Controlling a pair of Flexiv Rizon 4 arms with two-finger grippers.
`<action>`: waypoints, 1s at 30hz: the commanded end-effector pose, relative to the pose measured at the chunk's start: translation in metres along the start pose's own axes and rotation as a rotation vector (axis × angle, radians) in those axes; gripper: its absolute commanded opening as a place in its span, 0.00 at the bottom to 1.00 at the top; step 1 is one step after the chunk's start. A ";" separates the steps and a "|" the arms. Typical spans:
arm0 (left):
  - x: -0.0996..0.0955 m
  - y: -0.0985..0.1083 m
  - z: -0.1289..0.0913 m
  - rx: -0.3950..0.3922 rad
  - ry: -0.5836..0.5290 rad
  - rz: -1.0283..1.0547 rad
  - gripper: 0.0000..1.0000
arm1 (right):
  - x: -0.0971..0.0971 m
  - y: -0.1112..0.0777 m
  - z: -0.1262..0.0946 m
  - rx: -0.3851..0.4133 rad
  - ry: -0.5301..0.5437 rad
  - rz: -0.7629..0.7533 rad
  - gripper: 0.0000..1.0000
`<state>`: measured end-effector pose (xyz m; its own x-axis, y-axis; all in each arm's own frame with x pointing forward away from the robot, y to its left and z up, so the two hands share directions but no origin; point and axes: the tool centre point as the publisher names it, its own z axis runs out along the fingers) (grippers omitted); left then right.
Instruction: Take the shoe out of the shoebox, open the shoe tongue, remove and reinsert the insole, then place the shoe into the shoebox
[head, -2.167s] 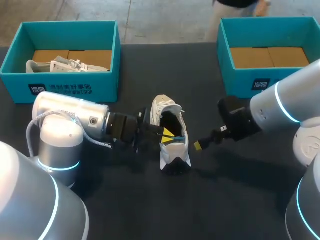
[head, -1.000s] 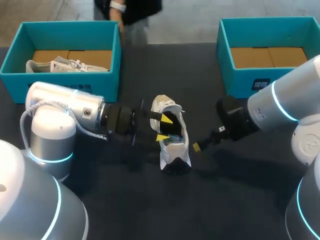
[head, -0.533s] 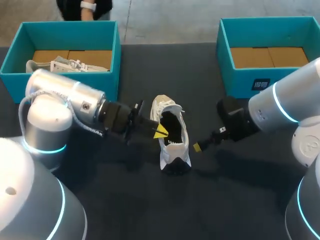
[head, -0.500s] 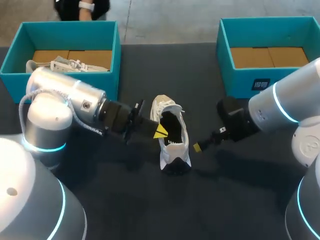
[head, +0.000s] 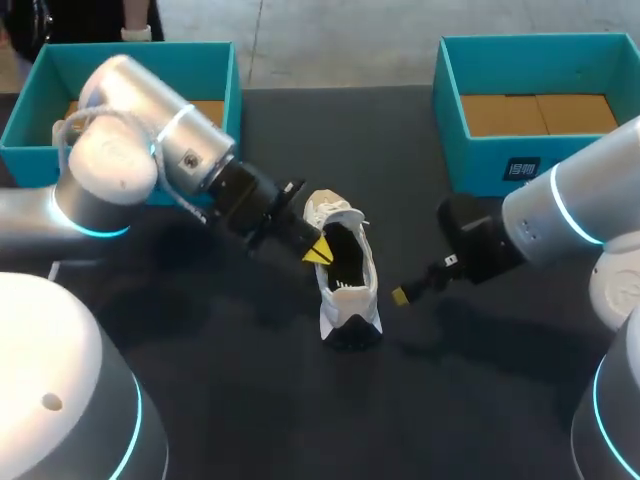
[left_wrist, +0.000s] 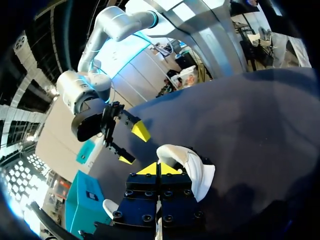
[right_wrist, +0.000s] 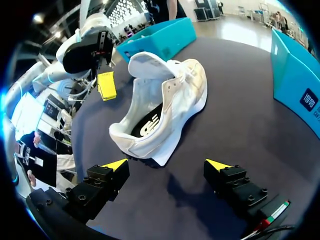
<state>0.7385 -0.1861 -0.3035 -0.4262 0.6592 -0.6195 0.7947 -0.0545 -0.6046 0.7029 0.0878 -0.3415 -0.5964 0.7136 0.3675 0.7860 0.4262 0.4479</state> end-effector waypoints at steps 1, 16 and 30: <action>-0.007 0.002 0.000 -0.005 0.158 0.015 0.00 | 0.002 -0.001 -0.019 0.007 -0.015 -0.006 1.00; -0.010 0.006 0.007 -0.043 0.389 0.101 0.00 | -0.005 -0.002 -0.059 0.077 0.016 0.000 1.00; -0.003 0.016 0.011 -0.086 0.573 0.146 0.00 | -0.009 -0.002 -0.096 0.101 0.010 0.025 1.00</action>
<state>0.7443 -0.1938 -0.3174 -0.0724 0.9218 -0.3807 0.8697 -0.1285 -0.4766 0.6980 0.0366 -0.2809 -0.5765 0.7185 0.3892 0.8136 0.4606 0.3548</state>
